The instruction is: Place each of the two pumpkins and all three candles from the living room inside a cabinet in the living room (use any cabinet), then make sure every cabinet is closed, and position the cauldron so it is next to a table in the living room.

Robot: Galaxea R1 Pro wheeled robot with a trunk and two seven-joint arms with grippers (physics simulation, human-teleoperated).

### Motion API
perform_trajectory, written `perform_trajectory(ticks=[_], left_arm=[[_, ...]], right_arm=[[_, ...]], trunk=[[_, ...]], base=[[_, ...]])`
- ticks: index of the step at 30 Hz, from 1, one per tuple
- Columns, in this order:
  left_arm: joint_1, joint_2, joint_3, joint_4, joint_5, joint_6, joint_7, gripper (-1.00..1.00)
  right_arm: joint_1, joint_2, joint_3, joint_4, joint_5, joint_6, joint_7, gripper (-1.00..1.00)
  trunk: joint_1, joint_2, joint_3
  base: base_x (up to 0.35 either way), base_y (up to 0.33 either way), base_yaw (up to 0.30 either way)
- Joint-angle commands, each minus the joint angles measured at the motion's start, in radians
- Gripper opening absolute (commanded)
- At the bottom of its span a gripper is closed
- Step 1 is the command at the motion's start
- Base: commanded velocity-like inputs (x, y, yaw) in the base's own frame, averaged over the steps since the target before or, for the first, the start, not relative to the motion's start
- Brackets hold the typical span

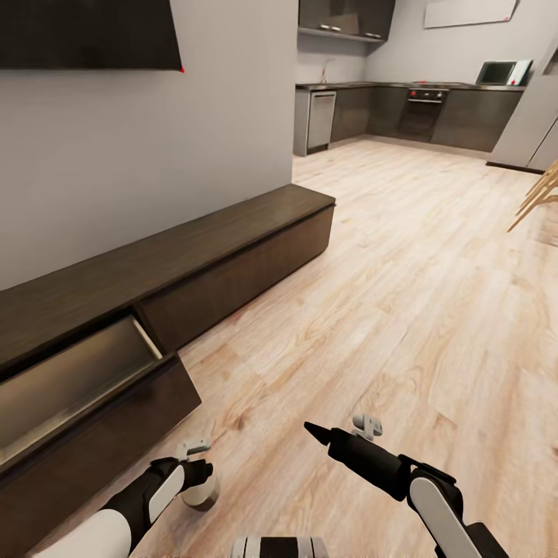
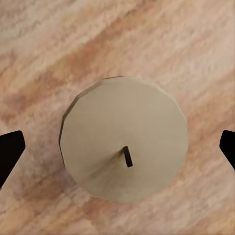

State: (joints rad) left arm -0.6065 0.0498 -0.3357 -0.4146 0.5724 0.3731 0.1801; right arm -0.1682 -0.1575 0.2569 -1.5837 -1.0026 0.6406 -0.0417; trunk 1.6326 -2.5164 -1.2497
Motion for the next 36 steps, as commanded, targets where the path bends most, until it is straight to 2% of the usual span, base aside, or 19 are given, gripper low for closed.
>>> perform_trajectory(ticks=[1, 3, 36], left_arm=[[0.0, 0.001, -0.008, -0.003, 0.011, 0.003, 0.009, 1.0], [0.0, 0.001, -0.008, -0.003, 0.01, 0.003, 0.009, 1.0], [-0.001, 0.001, -0.008, -0.004, 0.012, 0.003, 0.009, 1.0]], right_arm=[[-0.001, -0.001, 0.001, -0.001, -0.005, 0.002, -0.004, 1.0], [-0.001, -0.001, 0.001, -0.001, -0.005, 0.002, -0.004, 1.0], [-0.001, 0.0, 0.002, 0.0, -0.002, 0.004, -0.006, 1.0]], trunk=[[0.0, -0.001, -0.005], [0.001, -0.001, -0.013], [0.001, -0.001, -0.013]], base=[[0.0, 0.0, 0.0], [0.0, 0.0, 0.0], [0.039, 0.0, 0.0]])
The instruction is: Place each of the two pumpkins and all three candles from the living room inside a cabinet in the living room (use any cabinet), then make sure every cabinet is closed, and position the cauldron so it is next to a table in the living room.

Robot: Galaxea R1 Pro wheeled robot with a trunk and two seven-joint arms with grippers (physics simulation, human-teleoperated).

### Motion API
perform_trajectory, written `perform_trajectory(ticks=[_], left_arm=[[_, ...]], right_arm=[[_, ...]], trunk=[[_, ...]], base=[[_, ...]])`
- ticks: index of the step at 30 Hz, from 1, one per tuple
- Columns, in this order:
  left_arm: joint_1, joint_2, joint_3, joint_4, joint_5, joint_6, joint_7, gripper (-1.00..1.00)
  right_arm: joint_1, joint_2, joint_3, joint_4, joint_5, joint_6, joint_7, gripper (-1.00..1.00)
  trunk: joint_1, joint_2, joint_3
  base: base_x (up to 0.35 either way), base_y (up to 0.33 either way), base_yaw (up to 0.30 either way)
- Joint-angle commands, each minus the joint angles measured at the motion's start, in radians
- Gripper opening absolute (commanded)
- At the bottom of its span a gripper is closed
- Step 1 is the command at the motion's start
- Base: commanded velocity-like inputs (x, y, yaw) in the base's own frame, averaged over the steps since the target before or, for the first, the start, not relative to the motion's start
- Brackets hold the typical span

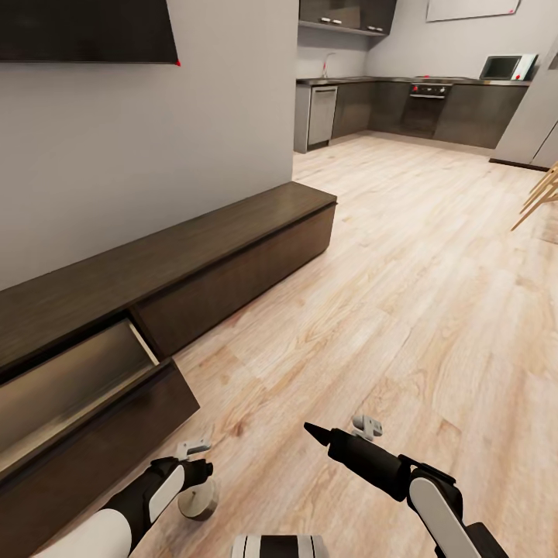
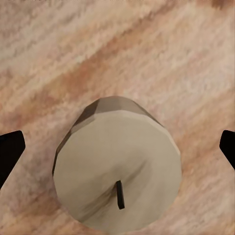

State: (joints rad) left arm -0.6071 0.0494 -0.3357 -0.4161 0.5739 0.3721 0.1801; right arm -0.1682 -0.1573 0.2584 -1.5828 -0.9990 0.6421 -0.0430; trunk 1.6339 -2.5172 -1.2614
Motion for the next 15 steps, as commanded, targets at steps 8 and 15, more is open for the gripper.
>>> perform_trajectory(ticks=[8, 15], left_arm=[[0.0, 0.001, -0.008, -0.003, 0.011, 0.003, 0.008, 1.0], [0.0, 0.001, -0.008, -0.004, 0.01, 0.002, 0.008, 1.0]], right_arm=[[-0.001, -0.001, 0.001, 0.0, -0.006, 0.002, -0.005, 1.0], [-0.001, -0.001, 0.001, -0.001, -0.006, 0.002, -0.005, 1.0]], trunk=[[0.001, -0.001, -0.012], [0.003, -0.002, -0.028]], base=[[0.001, 0.0, 0.0], [0.0, 0.0, 0.0]])
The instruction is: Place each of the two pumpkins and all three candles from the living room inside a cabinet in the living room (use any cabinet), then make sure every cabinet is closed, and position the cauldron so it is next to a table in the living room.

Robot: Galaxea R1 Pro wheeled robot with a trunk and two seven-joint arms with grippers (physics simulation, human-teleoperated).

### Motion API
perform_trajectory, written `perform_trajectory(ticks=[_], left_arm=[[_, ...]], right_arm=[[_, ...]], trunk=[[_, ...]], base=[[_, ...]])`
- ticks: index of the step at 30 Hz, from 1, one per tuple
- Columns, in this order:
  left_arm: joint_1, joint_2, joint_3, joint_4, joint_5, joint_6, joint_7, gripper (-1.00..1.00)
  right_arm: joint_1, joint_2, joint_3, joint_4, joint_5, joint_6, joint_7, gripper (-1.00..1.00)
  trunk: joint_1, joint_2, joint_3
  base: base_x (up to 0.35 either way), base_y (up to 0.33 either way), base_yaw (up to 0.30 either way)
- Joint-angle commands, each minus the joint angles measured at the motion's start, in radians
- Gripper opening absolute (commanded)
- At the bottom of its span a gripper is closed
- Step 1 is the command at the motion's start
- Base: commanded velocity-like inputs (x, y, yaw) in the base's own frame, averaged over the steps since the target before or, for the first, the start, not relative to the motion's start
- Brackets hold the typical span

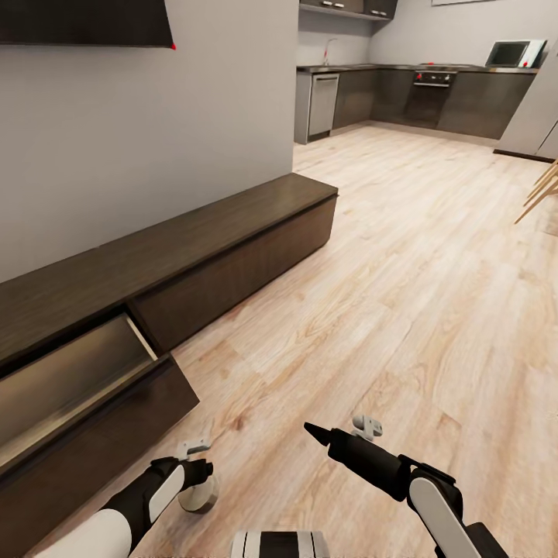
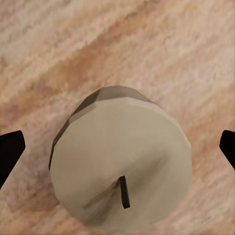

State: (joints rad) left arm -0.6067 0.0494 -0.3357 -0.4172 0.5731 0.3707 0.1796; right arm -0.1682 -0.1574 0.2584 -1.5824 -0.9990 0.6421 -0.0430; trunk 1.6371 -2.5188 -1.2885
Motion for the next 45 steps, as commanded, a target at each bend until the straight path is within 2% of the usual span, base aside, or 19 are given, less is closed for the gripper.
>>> perform_trajectory(ticks=[1, 5, 15, 19, 36, 40, 45], left_arm=[[0.0, 0.001, -0.008, -0.003, 0.01, 0.004, 0.008, 1.0], [0.0, 0.001, -0.008, -0.004, 0.01, 0.003, 0.008, 1.0], [0.001, 0.001, -0.008, -0.006, 0.01, 0.002, 0.008, 1.0], [0.0, 0.001, -0.009, -0.007, 0.01, 0.002, 0.007, 1.0], [0.001, -0.005, -0.011, -0.008, 0.01, -0.006, 0.006, 1.0], [0.001, -0.006, -0.046, -0.008, 0.01, -0.014, 0.007, 1.0], [0.001, -0.006, -0.062, -0.008, 0.01, -0.017, 0.007, 1.0]], right_arm=[[-0.001, -0.001, 0.001, -0.001, -0.006, 0.002, -0.005, 1.0], [-0.001, -0.001, 0.001, -0.001, -0.006, 0.002, -0.005, 1.0], [-0.001, -0.001, 0.001, -0.001, -0.006, 0.002, -0.005, 1.0], [-0.001, -0.001, 0.001, -0.001, -0.006, 0.002, -0.005, 1.0], [-0.001, -0.001, 0.001, 0.0, -0.006, 0.001, -0.005, 1.0], [-0.001, -0.001, 0.001, -0.001, -0.006, 0.001, -0.005, 1.0], [-0.001, -0.001, 0.001, -0.001, -0.006, 0.001, -0.004, 1.0]], trunk=[[0.0, -0.001, -0.005], [0.002, -0.001, -0.02], [0.002, -0.001, -0.02], [0.004, -0.002, -0.036], [0.004, -0.002, -0.036], [0.005, -0.003, -0.043], [0.005, -0.003, -0.047]], base=[[0.0, 0.0, 0.0], [0.0, 0.0, 0.0], [0.0, 0.0, 0.0], [0.0, 0.0, 0.0], [0.0, 0.0, 0.0], [0.0, 0.0, 0.0], [0.0, 0.0, 0.0]])
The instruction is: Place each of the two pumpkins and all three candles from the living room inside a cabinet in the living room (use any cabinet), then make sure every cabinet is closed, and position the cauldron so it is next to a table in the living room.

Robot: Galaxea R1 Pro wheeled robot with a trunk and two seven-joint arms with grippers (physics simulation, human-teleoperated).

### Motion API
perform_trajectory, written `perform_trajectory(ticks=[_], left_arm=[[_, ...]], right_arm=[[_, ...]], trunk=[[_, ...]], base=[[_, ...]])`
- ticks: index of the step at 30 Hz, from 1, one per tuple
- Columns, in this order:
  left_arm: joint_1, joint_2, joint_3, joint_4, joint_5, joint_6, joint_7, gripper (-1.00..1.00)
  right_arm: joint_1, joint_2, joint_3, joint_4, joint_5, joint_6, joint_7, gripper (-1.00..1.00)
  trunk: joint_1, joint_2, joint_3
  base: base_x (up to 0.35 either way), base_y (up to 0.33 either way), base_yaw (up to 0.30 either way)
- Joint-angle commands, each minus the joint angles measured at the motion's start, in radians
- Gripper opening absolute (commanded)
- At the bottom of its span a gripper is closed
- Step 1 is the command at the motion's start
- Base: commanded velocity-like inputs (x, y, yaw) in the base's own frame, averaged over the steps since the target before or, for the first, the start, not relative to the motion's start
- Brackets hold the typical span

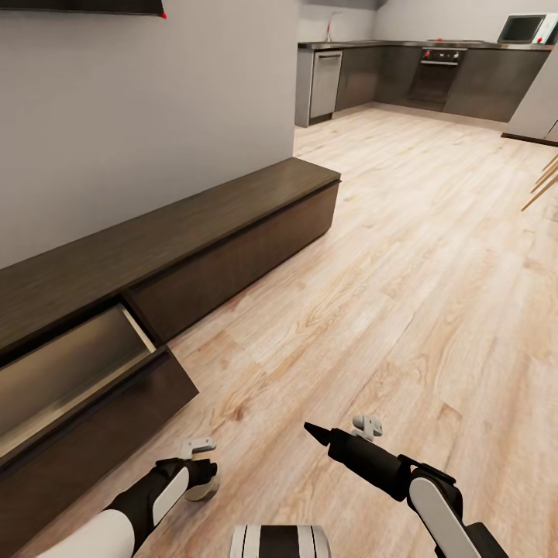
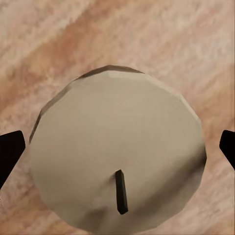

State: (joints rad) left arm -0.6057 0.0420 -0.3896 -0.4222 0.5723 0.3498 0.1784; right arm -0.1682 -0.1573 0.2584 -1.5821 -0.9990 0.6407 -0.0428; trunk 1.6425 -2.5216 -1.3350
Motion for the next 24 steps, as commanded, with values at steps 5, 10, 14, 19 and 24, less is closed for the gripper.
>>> perform_trajectory(ticks=[5, 10, 14, 19, 24], left_arm=[[0.0, 0.002, -0.011, -0.003, 0.011, 0.002, 0.01, 1.0], [0.0, 0.002, -0.012, -0.003, 0.012, 0.002, 0.01, 1.0], [0.0, 0.002, -0.012, -0.003, 0.012, 0.001, 0.01, 1.0], [0.0, 0.002, -0.012, -0.003, 0.012, 0.001, 0.01, 1.0], [0.0, 0.002, -0.012, -0.003, 0.012, 0.001, 0.01, 1.0]], right_arm=[[-0.001, -0.001, 0.001, -0.001, -0.006, 0.002, -0.005, 1.0], [-0.001, -0.001, 0.001, -0.001, -0.006, 0.002, -0.005, 1.0], [-0.001, -0.001, 0.001, -0.001, -0.006, 0.002, -0.005, 1.0], [-0.001, -0.001, 0.001, -0.001, -0.006, 0.002, -0.005, 1.0], [-0.001, -0.001, 0.001, -0.001, -0.006, 0.002, -0.004, 1.0]], trunk=[[0.0, 0.0, -0.001], [0.0, 0.0, -0.001], [0.0, 0.0, -0.001], [0.001, -0.001, -0.012], [0.001, -0.001, -0.012]], base=[[0.0, 0.0, 0.0], [0.0, 0.0, 0.0], [0.0, 0.0, 0.0], [0.0, 0.0, 0.0], [0.0, 0.0, 0.0]])
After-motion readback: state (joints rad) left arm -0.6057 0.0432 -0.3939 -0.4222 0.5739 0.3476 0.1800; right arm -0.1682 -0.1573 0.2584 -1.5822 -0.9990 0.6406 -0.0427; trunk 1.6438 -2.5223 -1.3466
